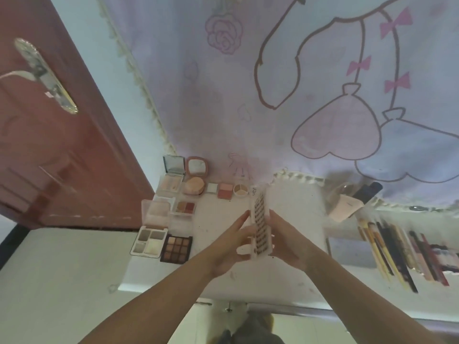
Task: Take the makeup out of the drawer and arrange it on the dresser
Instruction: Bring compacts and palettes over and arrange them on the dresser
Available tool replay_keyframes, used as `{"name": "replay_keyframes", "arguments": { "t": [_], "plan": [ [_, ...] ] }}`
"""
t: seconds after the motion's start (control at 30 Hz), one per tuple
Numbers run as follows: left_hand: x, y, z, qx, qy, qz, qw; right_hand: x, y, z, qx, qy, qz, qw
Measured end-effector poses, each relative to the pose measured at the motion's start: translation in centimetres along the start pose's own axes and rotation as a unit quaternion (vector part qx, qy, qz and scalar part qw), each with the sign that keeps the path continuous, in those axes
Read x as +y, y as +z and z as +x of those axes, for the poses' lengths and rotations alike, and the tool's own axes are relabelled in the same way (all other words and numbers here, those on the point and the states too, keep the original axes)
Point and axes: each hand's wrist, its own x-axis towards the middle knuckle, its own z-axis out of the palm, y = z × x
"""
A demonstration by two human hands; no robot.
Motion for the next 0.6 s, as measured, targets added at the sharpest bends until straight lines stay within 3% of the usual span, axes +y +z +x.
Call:
{"name": "replay_keyframes", "arguments": {
  "t": [0.13, 0.27, 0.33, 0.43, 0.53, 0.6],
  "plan": [
    [-0.1, -2.2, -1.1, -0.031, -0.013, -0.065, 0.997, 0.9, -1.2, 0.3, -0.082, -0.004, 0.073, 0.994],
    [-0.4, -5.1, -1.2, 0.105, -0.039, -0.161, 0.980, 2.2, -4.0, 0.7, 0.072, 0.013, 0.092, 0.993],
    [-0.6, -6.4, -1.4, 0.190, -0.007, -0.134, 0.973, 3.2, -4.8, 0.9, 0.127, 0.008, 0.049, 0.991],
    [-0.5, -7.0, -1.7, 0.292, 0.063, 0.068, 0.952, 4.5, -4.4, 1.5, 0.188, 0.021, -0.045, 0.981],
    [0.2, -7.1, -1.3, 0.370, 0.122, 0.372, 0.842, 4.5, -2.9, 3.1, 0.229, 0.034, -0.147, 0.962],
    [0.9, -7.1, -1.0, 0.385, 0.137, 0.457, 0.790, 4.2, -2.0, 4.5, 0.240, 0.033, -0.199, 0.950]
  ]
}}
